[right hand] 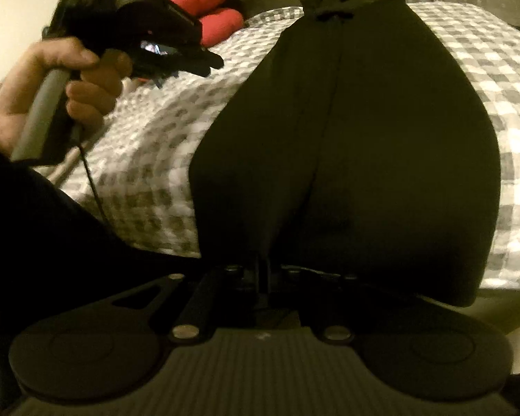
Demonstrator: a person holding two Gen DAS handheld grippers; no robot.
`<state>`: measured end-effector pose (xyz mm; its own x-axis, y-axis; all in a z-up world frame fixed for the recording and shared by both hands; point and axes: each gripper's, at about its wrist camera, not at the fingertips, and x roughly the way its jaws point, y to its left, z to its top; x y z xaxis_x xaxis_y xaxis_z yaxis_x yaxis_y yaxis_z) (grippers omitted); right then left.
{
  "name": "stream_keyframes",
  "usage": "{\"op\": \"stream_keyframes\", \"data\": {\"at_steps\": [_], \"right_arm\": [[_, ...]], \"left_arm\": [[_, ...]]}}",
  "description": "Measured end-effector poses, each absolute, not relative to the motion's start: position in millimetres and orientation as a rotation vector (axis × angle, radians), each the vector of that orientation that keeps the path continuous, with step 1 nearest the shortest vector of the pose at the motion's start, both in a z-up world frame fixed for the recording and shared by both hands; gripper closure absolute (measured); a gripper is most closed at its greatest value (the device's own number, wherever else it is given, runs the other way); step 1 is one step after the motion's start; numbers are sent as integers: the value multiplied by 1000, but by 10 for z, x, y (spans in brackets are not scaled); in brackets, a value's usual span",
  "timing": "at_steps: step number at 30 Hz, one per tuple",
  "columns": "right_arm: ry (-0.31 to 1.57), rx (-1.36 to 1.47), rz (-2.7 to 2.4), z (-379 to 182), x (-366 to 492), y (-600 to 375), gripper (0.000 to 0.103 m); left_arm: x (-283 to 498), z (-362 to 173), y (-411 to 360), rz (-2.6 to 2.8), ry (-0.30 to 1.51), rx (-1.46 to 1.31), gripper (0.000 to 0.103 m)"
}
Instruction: Fold clothes
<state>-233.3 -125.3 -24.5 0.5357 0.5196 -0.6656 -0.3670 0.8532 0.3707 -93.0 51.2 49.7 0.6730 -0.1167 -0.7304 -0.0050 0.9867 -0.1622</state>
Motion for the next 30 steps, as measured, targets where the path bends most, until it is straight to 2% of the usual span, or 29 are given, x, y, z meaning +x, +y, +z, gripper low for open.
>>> {"op": "stream_keyframes", "data": {"at_steps": [1, 3, 5, 6, 8, 18, 30], "right_arm": [[859, 192, 530, -248, -2312, -1264, 96], [866, 187, 525, -254, -2270, -1287, 88], [850, 151, 530, -187, -2291, -1285, 86], [839, 123, 535, -151, -2308, -1280, 76], [818, 71, 548, -52, -2338, -1287, 65], [754, -15, 512, 496, -1928, -1598, 62], [832, -60, 476, 633, -779, -1817, 62]], "left_arm": [[-926, 493, 506, -62, 833, -150, 89], [-923, 486, 504, -58, 836, -147, 89], [-916, 483, 507, -57, 839, -149, 87], [-913, 484, 509, -56, 839, -151, 86], [-906, 484, 511, -56, 839, -150, 83], [-822, 506, 416, -67, 838, -144, 80], [-603, 432, 240, -68, 853, -104, 74]]}}
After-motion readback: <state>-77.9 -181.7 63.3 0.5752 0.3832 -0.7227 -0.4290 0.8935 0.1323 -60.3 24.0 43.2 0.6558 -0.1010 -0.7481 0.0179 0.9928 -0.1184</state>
